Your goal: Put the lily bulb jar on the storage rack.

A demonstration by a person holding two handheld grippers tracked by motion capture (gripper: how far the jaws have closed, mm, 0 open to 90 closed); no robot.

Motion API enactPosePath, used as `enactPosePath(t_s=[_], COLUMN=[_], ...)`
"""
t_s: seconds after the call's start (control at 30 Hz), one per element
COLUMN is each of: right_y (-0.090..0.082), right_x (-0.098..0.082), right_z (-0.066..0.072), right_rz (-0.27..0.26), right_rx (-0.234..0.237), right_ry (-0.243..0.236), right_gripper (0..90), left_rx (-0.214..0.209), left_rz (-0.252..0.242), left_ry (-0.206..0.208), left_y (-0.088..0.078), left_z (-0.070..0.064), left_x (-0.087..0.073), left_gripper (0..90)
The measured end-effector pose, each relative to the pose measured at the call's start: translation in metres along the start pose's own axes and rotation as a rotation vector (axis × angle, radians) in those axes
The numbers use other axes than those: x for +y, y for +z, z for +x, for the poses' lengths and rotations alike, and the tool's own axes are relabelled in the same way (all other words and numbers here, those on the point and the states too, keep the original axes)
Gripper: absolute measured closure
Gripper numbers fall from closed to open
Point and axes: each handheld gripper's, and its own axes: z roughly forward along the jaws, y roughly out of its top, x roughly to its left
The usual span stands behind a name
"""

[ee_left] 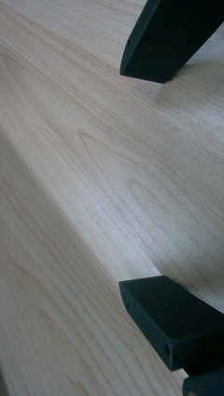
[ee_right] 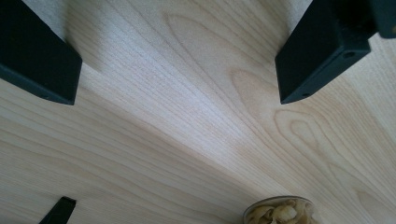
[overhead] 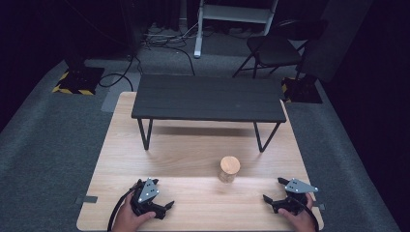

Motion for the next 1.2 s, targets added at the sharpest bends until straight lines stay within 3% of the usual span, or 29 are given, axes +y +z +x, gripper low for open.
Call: enactPosePath(t_s=[0.63,0.73,0.8,1.0,1.2], right_y=[0.0,-0.001,-0.001,0.003,0.016], right_x=[0.002,0.009,0.014,0.034,0.068], right_z=[-0.003,0.004,0.005,0.004,0.006], right_rz=[0.007,0.022,0.032,-0.038,-0.029], right_rx=[0.018,-0.008,0.005,0.098,0.147], right_ry=[-0.009,-0.057,-0.073,-0.082,-0.129], right_gripper=[0.1,2.2,2.2,2.2,2.1], left_rx=[-0.004,-0.004,-0.004,-0.005,-0.006], left_rz=[0.001,0.001,0.001,0.002,0.002], left_ry=[0.004,0.003,0.004,0.005,0.005], left_y=[0.002,0.002,0.002,0.002,0.002], left_z=[0.002,0.002,0.002,0.002,0.002], left_x=[0.002,0.002,0.002,0.002,0.002], left_gripper=[0.6,0.6,0.6,0.5,0.5])
